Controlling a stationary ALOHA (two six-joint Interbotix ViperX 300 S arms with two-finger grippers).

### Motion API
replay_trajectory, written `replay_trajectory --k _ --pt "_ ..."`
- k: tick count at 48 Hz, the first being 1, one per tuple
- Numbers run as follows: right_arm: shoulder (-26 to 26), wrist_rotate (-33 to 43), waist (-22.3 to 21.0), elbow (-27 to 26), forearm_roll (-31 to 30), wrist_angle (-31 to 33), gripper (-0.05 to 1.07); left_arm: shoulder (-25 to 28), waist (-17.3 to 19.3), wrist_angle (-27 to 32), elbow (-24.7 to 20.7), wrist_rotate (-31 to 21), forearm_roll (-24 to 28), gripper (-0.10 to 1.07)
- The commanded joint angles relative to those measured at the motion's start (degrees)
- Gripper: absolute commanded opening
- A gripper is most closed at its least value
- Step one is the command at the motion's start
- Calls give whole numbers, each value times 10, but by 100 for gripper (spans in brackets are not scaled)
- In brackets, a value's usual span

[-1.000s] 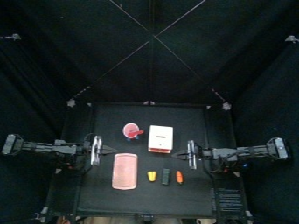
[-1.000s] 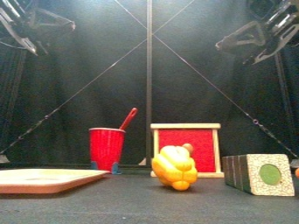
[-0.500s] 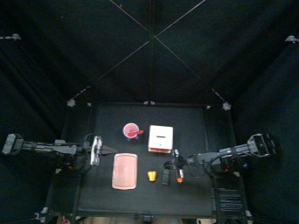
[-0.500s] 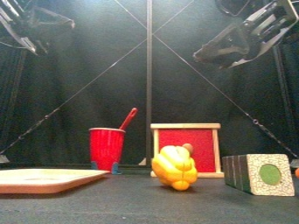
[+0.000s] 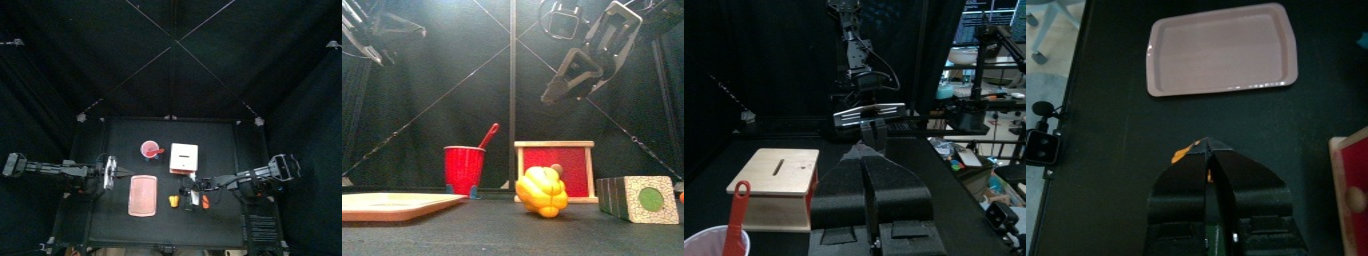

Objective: Grab squash

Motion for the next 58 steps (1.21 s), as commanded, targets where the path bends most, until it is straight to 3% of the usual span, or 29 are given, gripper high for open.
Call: replay_trajectory --k 1,13,26,32,44,51,58 --pt "4 -1 4 -15 8 0 22 4 -6 -5 -5 0 1 -2" --pt "36 1 21 -33 22 0 23 4 -36 -5 3 -2 -1 -2" --pt "57 13 29 -76 113 18 25 4 -42 -5 8 -3 -2 -2" --pt "49 14 23 -98 123 72 25 4 -42 -5 8 -3 -4 -2" --pt "51 66 -37 -178 125 242 25 4 -42 -5 8 -2 -4 -2" --pt "70 127 -54 -225 68 345 25 3 -42 -4 9 -3 -4 -2" --pt "101 191 -51 -264 -19 409 25 4 -42 -3 10 -2 -6 -2"
